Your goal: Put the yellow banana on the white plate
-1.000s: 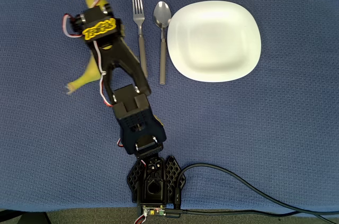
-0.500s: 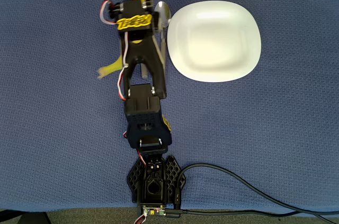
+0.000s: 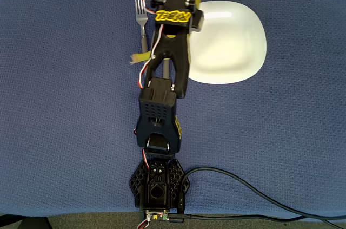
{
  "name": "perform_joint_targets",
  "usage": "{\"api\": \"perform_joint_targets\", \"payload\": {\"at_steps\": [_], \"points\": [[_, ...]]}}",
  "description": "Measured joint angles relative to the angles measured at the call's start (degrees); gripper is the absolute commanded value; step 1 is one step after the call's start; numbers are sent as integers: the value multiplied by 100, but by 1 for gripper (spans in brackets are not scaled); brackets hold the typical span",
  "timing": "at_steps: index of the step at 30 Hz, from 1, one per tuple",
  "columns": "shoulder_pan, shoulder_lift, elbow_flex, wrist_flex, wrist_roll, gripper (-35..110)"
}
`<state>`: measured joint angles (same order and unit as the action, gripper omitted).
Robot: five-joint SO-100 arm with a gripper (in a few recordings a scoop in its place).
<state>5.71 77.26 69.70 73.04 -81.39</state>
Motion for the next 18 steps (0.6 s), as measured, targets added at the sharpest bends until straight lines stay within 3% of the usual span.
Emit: {"api": "perform_joint_targets", "payload": {"at_steps": [18], "points": [[1160, -202, -686, 316, -185, 0]]}}
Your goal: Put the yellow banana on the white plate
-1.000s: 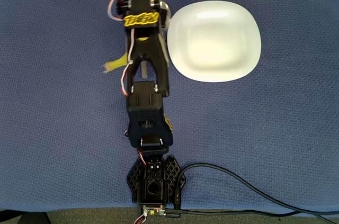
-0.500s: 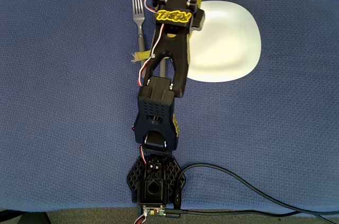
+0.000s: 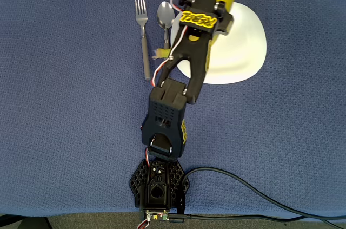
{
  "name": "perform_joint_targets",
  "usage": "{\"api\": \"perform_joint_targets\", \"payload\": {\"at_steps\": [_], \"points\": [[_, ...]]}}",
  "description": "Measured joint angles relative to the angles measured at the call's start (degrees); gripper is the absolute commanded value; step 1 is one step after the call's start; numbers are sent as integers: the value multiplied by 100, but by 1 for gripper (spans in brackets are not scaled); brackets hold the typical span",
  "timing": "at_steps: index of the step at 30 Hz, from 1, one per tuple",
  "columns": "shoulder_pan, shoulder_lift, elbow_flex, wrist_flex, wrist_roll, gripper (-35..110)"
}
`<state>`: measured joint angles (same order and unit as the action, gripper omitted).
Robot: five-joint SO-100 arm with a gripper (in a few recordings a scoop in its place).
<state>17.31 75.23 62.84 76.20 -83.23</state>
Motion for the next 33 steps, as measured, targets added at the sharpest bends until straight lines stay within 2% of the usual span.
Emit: {"api": "perform_joint_targets", "payload": {"at_steps": [9, 22, 33], "points": [[642, -501, -193, 0, -158, 0], [993, -993, -264, 97, -88, 0], [976, -1178, -264, -598, -193, 0]]}}
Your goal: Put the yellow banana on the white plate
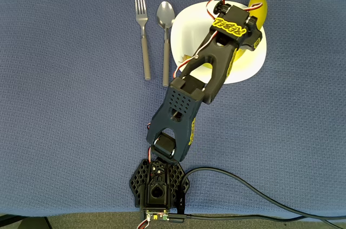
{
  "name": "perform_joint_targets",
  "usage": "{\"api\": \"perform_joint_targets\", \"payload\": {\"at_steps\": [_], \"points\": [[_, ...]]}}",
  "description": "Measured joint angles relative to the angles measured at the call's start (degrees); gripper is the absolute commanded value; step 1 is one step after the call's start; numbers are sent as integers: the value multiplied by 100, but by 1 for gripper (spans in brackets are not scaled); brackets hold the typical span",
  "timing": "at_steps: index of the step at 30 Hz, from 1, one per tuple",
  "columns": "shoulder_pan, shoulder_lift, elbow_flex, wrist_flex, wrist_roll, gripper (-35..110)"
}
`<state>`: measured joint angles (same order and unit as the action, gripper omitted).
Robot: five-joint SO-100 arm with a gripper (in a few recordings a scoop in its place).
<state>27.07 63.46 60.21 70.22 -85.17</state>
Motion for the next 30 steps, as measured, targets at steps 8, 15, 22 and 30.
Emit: {"api": "perform_joint_targets", "payload": {"at_steps": [8, 15, 22, 30], "points": [[-88, 0, 0, -9, 0, 0], [-105, -132, 97, 220, 70, 0], [-141, -149, 123, 281, 149, 0], [-246, -176, 123, 334, 141, 3]]}}
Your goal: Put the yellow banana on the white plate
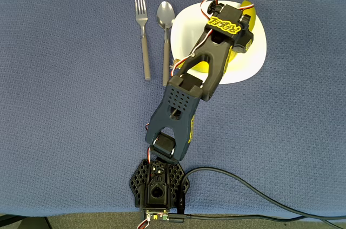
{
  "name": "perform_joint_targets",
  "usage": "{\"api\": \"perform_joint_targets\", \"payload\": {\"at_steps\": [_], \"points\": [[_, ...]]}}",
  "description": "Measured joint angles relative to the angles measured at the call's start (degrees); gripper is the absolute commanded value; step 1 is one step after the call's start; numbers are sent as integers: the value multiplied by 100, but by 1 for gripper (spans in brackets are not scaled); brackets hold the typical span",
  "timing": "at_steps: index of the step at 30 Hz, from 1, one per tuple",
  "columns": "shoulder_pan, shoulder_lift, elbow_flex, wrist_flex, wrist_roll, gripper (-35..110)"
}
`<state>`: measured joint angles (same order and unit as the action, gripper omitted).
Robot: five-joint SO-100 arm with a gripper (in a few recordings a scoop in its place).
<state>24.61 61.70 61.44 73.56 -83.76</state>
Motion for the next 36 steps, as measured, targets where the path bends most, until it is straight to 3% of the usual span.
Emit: {"api": "perform_joint_targets", "payload": {"at_steps": [5, 10, 22, 27, 36], "points": [[9, -18, 35, 0, 0, 5], [18, -18, 53, 0, 9, 23], [88, 9, 35, -9, -9, 23], [79, 9, 35, -9, 26, 35], [79, 9, 35, -9, 404, 33]]}}
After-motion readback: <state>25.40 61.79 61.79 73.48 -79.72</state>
